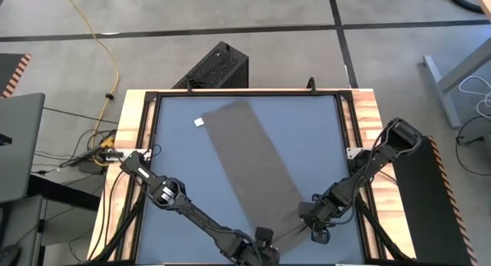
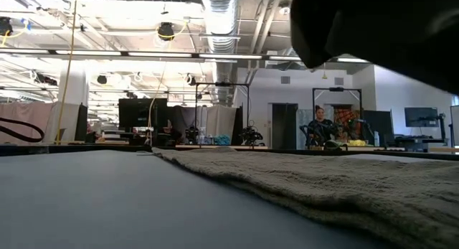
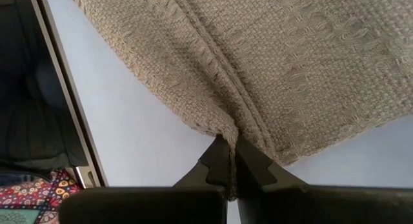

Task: Roll towel into tight, uniform cylinder
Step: Roll the gray towel

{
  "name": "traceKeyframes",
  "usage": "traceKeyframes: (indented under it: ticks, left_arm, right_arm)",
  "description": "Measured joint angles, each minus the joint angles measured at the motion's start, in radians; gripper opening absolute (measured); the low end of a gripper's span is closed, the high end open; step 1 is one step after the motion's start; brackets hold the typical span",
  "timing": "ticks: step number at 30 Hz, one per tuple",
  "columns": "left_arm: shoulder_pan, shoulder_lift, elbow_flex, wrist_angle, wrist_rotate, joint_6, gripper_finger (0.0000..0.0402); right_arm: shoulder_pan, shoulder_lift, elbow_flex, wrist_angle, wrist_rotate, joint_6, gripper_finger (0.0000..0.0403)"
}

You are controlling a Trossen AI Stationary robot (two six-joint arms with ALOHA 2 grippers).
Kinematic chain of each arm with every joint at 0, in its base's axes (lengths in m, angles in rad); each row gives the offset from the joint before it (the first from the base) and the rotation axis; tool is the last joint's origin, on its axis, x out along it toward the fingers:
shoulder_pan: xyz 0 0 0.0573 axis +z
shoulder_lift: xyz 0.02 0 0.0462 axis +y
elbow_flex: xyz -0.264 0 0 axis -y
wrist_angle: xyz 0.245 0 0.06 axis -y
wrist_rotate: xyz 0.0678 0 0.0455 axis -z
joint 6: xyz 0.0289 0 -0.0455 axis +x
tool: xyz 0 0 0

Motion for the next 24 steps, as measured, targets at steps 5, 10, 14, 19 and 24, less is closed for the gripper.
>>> traceKeyframes:
  ticks: [5, 10, 14, 19, 24]
  left_arm:
    - [0.003, 0.005, 0.001, -0.005, 0.009, 0.023, 0.0197]
    - [0.025, 0.040, 0.002, -0.008, 0.093, -0.003, 0.0197]
    - [0.040, 0.066, 0.005, -0.015, 0.141, -0.030, 0.0197]
    - [0.040, 0.067, 0.007, -0.082, 0.084, -0.083, 0.0184]
    - [0.043, 0.068, 0.005, -0.169, 0.054, -0.066, 0.0137]
  right_arm:
    - [0.000, 0.000, 0.000, 0.000, -0.003, 0.008, 0.0030]
    - [-0.005, 0.000, 0.000, -0.002, -0.004, 0.031, 0.0030]
    - [-0.006, 0.000, 0.001, -0.006, -0.004, 0.053, 0.0030]
    - [-0.005, -0.001, 0.001, -0.010, -0.011, 0.084, 0.0030]
    - [0.007, -0.001, 0.002, -0.038, -0.009, 0.113, 0.0030]
